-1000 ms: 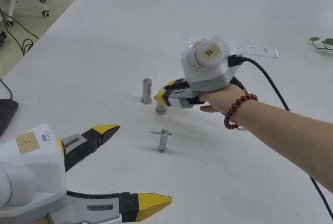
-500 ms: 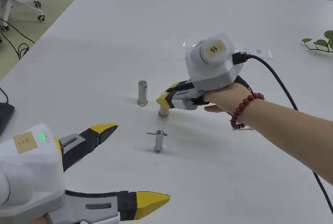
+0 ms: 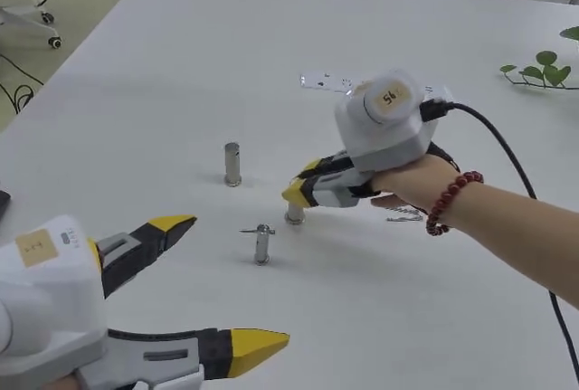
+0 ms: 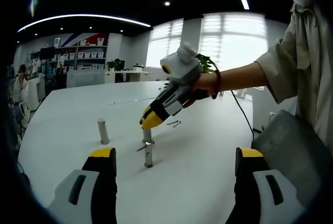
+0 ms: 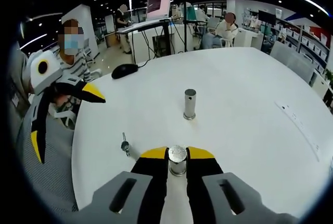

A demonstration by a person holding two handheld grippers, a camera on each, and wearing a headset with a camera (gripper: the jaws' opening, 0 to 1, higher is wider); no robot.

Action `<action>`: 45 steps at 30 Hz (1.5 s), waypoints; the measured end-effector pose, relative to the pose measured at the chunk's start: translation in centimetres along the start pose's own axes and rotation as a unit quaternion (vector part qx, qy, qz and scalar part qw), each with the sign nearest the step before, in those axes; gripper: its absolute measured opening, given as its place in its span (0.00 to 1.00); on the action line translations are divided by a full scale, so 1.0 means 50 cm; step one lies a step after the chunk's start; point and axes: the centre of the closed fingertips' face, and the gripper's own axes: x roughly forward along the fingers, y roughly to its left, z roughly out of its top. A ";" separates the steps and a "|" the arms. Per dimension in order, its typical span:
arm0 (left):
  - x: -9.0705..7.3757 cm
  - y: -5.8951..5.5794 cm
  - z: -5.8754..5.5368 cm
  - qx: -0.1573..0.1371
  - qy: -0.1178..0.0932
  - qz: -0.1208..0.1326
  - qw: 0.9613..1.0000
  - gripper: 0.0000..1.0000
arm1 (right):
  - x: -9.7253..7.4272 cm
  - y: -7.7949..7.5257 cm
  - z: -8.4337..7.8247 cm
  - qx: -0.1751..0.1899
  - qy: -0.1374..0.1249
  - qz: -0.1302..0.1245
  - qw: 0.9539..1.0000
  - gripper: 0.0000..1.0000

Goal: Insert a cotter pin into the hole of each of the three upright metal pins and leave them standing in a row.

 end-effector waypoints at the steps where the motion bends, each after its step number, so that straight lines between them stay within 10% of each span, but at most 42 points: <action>1: 0.000 -0.001 0.000 0.000 0.000 0.000 1.000 0.95 | -0.002 0.002 -0.002 -0.002 0.001 0.001 1.000 0.12; 19: -0.006 -0.016 0.006 0.009 -0.001 -0.003 1.000 0.95 | -0.048 0.085 -0.043 -0.049 0.006 0.081 0.996 0.12; 45: -0.015 -0.026 0.001 0.006 -0.004 -0.004 1.000 0.96 | -0.081 0.194 -0.080 -0.126 -0.002 0.176 0.976 0.12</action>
